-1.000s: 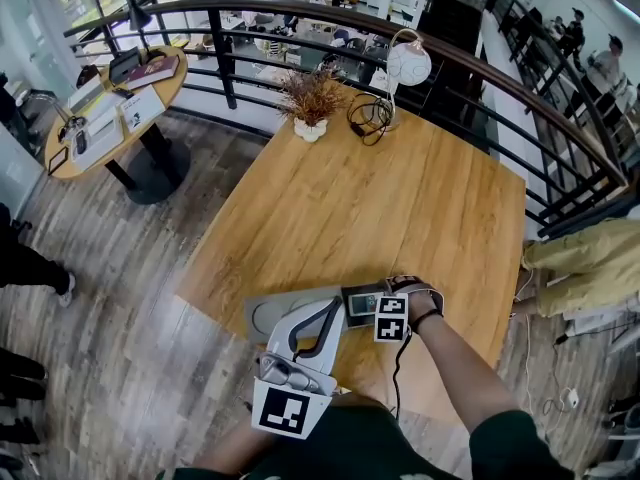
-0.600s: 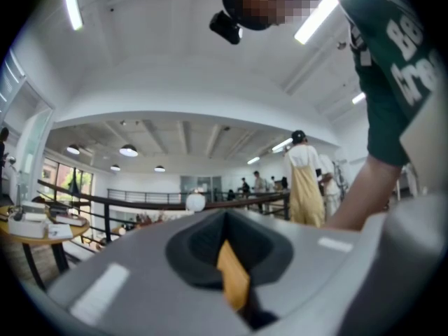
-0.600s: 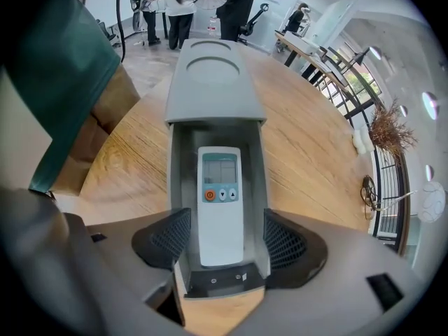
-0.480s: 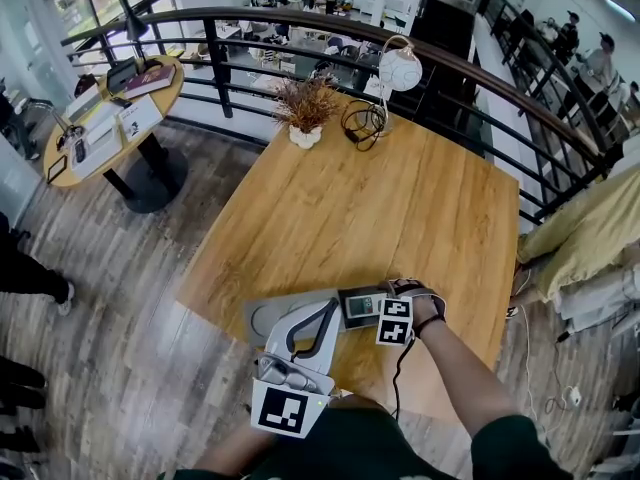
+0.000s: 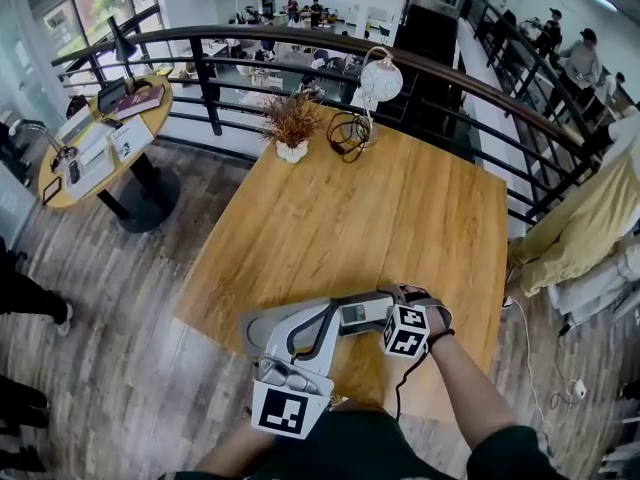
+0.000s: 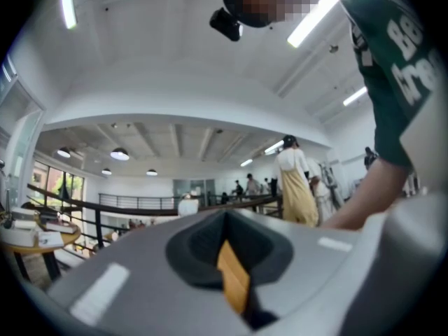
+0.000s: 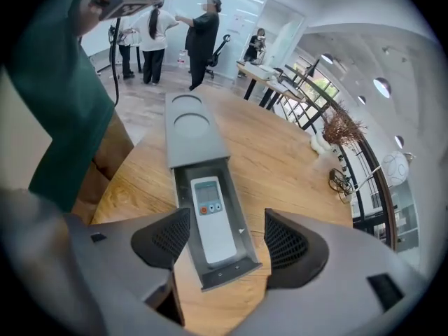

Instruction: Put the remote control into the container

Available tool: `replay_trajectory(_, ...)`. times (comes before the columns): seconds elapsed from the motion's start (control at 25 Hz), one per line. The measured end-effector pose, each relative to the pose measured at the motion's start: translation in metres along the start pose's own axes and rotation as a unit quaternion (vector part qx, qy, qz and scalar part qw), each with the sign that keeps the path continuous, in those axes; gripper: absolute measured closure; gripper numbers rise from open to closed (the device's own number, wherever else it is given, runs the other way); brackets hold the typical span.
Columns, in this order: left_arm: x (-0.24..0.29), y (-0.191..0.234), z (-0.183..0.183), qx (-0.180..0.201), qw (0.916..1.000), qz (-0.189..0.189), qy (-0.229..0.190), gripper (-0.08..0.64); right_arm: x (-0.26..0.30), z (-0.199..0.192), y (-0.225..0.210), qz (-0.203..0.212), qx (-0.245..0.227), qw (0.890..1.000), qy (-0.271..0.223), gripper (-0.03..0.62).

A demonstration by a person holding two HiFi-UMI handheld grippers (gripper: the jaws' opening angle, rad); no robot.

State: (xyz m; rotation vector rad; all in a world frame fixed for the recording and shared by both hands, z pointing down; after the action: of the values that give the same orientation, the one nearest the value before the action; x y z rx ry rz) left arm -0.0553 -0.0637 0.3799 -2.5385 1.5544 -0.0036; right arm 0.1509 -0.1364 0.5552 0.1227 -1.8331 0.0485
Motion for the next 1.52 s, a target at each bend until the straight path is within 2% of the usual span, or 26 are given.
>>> replay_trajectory(0.12, 0.004, 0.0, 0.003, 0.006, 0.9999, -0.006, -0.007, 0.567, -0.019, 0.005, 0.004, -0.028, 0.012, 0.999, -0.043, 0.281)
replay_trajectory(0.24, 0.005, 0.0, 0.003, 0.008, 0.9998, -0.013, -0.008, 0.566, -0.039, 0.011, 0.009, -0.06, 0.027, 0.992, -0.105, 0.281)
replay_trajectory(0.4, 0.008, 0.001, 0.004, 0.013, 0.9996, -0.021, -0.015, 0.567, -0.071, 0.021, 0.02, -0.105, 0.042, 0.976, -0.184, 0.281)
replay_trajectory(0.52, 0.01, 0.004, 0.007, 0.016, 0.9995, -0.021, -0.019, 0.568, -0.098, 0.031, 0.034, -0.15, 0.027, 0.961, -0.23, 0.281)
replay_trajectory(0.64, 0.012, 0.006, 0.007, 0.018, 0.9993, -0.025, -0.02, 0.568, -0.123, 0.039, 0.044, -0.191, 0.031, 0.94, -0.28, 0.281)
replay_trajectory(0.72, 0.012, 0.005, 0.008, 0.018, 0.9992, -0.03, -0.02, 0.568, -0.14, 0.042, 0.05, -0.207, 0.052, 0.922, -0.324, 0.281)
replay_trajectory(0.84, 0.011, 0.003, 0.012, 0.019, 0.9988, -0.038, -0.025, 0.567, -0.161, 0.043, 0.061, -0.216, 0.076, 0.885, -0.405, 0.282)
replay_trajectory(0.96, 0.01, 0.001, 0.014, 0.02, 0.9985, -0.044, -0.027, 0.566, -0.175, 0.043, 0.071, -0.24, 0.081, 0.853, -0.456, 0.282)
replay_trajectory(1.08, 0.01, -0.001, 0.015, 0.023, 0.9982, -0.046, -0.031, 0.568, -0.186, 0.043, 0.081, -0.268, 0.089, 0.814, -0.507, 0.282)
replay_trajectory(1.12, 0.01, -0.001, 0.016, 0.024, 0.9981, -0.046, -0.031, 0.566, -0.188, 0.043, 0.084, -0.27, 0.093, 0.807, -0.516, 0.282)
replay_trajectory(1.4, 0.005, 0.002, 0.017, 0.008, 0.9986, -0.049, -0.021, 0.567, -0.192, 0.049, 0.103, -0.279, 0.104, 0.78, -0.551, 0.291)
replay_trajectory(1.44, 0.005, 0.002, 0.017, -0.003, 0.9988, -0.046, -0.017, 0.568, -0.193, 0.049, 0.105, -0.282, 0.106, 0.775, -0.556, 0.304)
replay_trajectory(1.52, 0.004, 0.002, 0.015, -0.015, 0.9989, -0.044, -0.013, 0.568, -0.195, 0.049, 0.109, -0.297, 0.108, 0.764, -0.562, 0.373)
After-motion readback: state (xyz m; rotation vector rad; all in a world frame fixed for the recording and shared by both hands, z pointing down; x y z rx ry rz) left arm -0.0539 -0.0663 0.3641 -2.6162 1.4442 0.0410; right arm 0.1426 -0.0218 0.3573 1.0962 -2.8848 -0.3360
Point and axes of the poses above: the fingertips, and each gripper's own axes: x forward along the fingers, y to its left, z out of its top, the point moved 10 cm from there along -x, backward along the fingers, and after that the axes turned 15 degrees about z, right-handed, at the moved point
